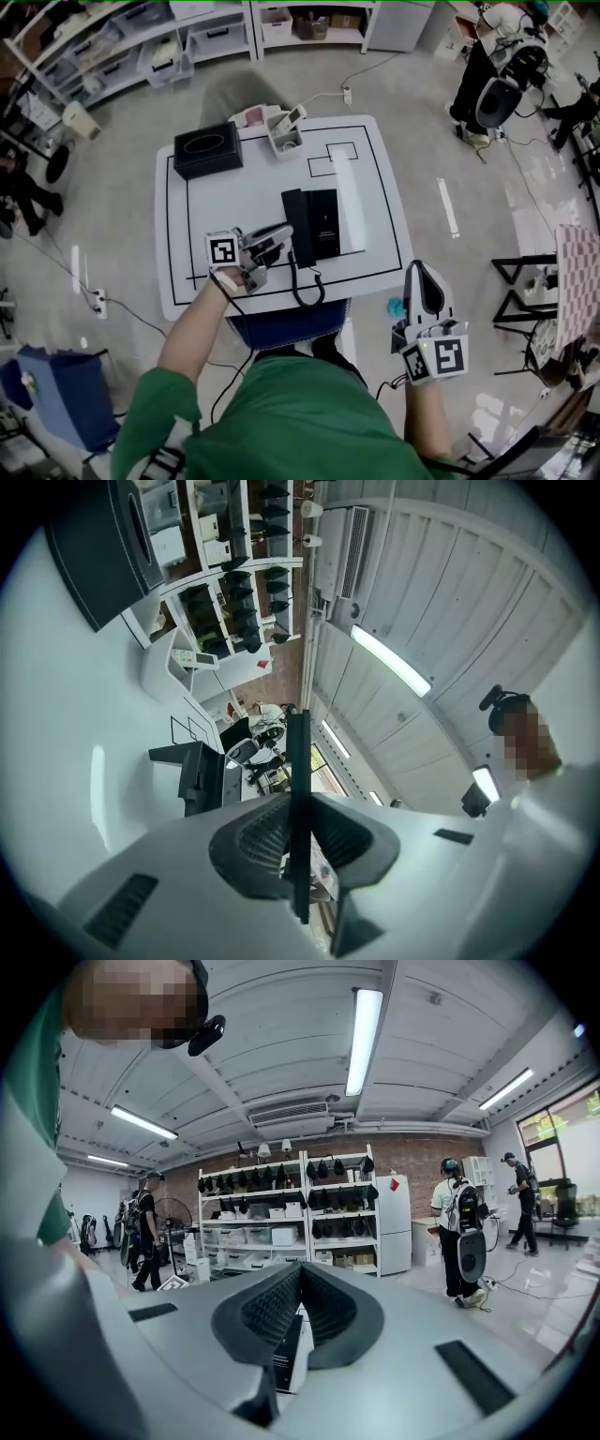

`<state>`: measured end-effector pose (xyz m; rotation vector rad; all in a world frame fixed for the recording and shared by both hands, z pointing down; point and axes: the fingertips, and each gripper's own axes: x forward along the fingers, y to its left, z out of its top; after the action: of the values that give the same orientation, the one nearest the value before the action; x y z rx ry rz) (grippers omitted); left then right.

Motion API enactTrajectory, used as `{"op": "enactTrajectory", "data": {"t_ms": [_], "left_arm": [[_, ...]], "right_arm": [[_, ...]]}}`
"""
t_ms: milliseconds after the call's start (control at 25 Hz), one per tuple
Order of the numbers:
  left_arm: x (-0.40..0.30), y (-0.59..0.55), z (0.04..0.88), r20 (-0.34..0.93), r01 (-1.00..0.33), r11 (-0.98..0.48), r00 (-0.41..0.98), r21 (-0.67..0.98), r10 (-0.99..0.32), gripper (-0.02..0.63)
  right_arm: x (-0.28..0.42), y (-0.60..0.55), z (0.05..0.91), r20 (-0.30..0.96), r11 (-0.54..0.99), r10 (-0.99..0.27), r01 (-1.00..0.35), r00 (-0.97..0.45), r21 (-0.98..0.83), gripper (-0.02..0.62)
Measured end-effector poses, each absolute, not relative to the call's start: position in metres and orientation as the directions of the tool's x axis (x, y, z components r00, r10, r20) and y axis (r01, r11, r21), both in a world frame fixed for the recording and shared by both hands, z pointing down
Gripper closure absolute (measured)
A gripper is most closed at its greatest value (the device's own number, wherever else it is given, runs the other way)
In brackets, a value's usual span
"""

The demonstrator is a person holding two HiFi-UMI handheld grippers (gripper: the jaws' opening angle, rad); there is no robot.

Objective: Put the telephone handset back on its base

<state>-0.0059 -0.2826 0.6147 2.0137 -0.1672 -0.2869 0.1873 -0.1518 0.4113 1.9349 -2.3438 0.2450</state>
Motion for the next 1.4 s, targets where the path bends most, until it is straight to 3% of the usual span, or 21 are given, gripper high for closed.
{"op": "enactTrajectory", "data": {"t_ms": [720,1400], "left_arm": [[0.007,-0.323,0.696,0.022,-0.094,-0.385,0.982,0.918,-0.187,0.526],[0.018,-0.321,0.716,0.029,-0.080,-0.350,0.988,0.933,-0.150,0.527]], "right_arm": [[0.194,-0.185,0.441,0.251,0.155,-0.953,-0.986,-0.167,-0.066,0.575],[0.188,-0.192,0.444,0.264,0.158,-0.949,-0.985,-0.171,-0.070,0.574]]}}
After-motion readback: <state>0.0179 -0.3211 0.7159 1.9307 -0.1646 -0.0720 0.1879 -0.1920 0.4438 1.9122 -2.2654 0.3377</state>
